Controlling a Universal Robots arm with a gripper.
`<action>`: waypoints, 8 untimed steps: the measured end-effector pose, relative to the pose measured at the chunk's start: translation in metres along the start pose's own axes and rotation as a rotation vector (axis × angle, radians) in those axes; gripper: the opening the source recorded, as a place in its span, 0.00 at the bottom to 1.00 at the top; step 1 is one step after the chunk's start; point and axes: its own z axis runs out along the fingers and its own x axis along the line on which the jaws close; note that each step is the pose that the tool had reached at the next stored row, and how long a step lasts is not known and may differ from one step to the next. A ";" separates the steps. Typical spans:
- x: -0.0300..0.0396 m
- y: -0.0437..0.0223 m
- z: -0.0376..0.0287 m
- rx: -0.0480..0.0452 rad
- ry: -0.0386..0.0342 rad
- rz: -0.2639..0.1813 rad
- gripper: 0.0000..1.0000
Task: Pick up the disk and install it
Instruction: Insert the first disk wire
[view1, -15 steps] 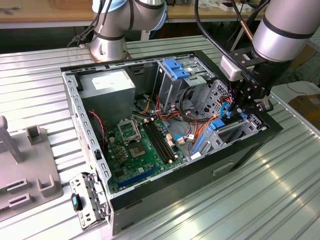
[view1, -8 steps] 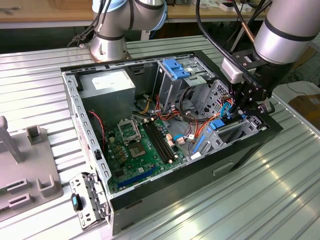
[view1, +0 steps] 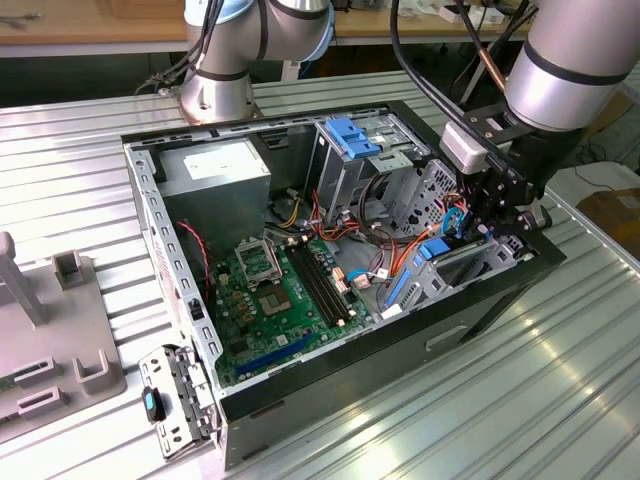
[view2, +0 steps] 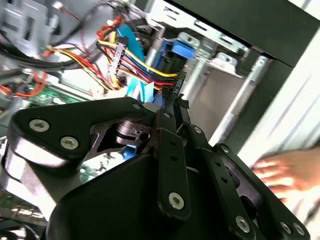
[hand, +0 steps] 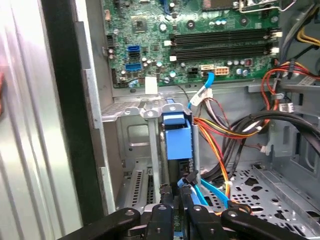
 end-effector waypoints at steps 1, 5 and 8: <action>0.0000 0.0001 0.0001 0.0001 0.0015 0.000 0.18; 0.0000 0.0001 0.0001 0.0001 0.0017 0.000 0.18; 0.0000 0.0001 0.0002 0.0001 0.0017 0.000 0.18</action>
